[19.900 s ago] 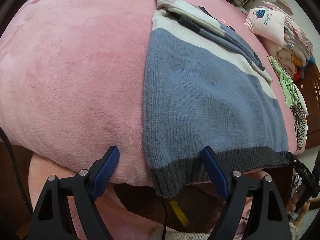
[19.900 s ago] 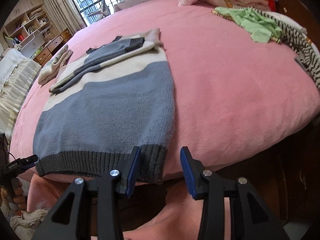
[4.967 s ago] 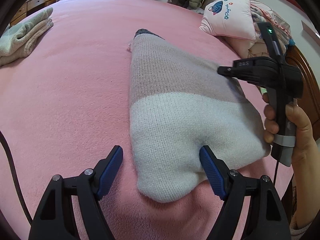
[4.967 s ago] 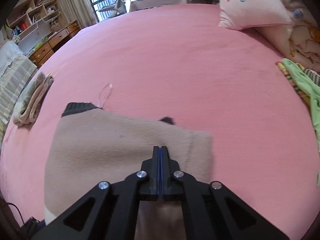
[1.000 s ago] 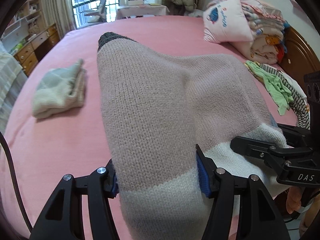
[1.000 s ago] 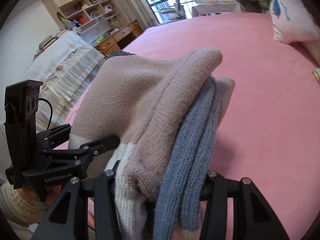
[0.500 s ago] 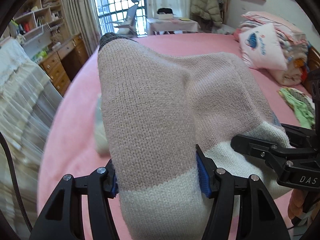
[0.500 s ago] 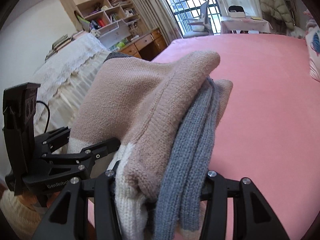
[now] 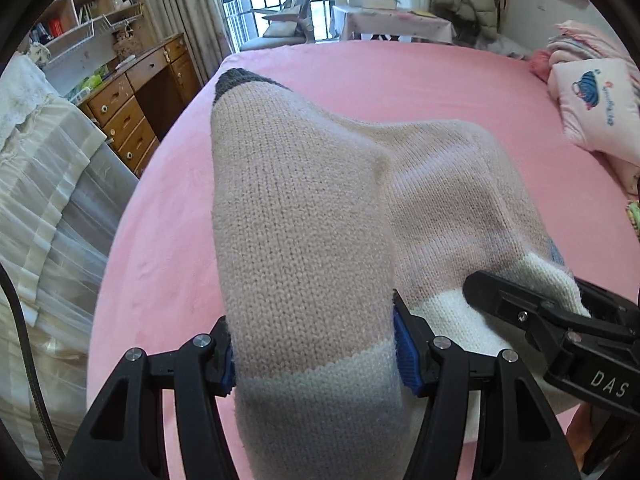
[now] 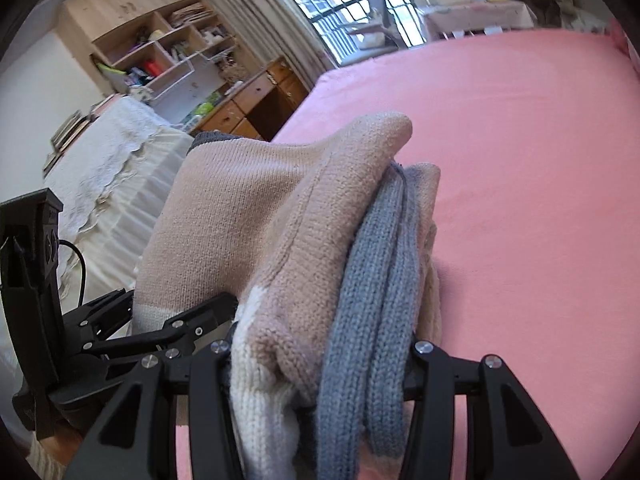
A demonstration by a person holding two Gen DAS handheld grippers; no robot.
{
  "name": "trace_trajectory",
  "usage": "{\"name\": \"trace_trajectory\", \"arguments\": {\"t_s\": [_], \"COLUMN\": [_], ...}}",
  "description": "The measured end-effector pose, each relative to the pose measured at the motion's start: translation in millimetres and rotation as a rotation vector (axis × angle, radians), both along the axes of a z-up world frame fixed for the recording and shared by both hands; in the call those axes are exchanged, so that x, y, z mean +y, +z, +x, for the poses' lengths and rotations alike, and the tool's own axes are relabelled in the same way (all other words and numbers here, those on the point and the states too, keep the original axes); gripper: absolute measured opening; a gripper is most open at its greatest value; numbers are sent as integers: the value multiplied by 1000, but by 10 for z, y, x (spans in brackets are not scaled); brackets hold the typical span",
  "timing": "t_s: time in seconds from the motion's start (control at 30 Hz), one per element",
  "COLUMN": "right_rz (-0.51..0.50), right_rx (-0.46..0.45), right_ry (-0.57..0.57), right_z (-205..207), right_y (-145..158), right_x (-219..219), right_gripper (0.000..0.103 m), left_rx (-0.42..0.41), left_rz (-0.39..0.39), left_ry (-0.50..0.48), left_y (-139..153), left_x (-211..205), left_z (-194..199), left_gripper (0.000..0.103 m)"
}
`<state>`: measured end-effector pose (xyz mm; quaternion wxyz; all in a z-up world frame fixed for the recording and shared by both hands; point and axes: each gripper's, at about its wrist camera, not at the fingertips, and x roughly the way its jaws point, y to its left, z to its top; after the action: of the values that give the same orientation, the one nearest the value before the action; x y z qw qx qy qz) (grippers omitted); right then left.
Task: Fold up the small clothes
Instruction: 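Lift and fold the sweater over onto itself with both tools, then lower the folded sweater onto the bed and open both tools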
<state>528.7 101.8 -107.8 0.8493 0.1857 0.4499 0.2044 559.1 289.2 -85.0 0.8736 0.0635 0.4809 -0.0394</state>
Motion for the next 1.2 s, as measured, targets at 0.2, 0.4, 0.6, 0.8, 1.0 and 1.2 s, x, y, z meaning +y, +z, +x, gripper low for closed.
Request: {"name": "trace_trajectory", "arguments": {"t_s": [0.2,0.4,0.6,0.8,1.0,1.2], "right_rz": [18,1,-121,-108,-154,-232], "right_rx": [41,10,-44,-70,-203,-190], "right_ry": [-32,-3,27,-7,-11,129], "right_z": [198,196,156,130,-73,-287], "right_y": [-494,-603,-407,-108,328,285], "right_x": [6,29,136,-68,-143,168], "right_gripper": [48,54,71,71,61,14], "left_rx": [21,-17,-68,-191,-269,-239], "left_rz": [-75,-167,-156,-61,-25,12], "left_ry": [40,50,74,155,260,238], "left_y": [-508,-680,-542,-108,115,-30], "left_x": [124,342,492,474,528,374], "left_z": [303,193,90,-93,-352,-607], "left_gripper": [66,85,89,89,89,89]}}
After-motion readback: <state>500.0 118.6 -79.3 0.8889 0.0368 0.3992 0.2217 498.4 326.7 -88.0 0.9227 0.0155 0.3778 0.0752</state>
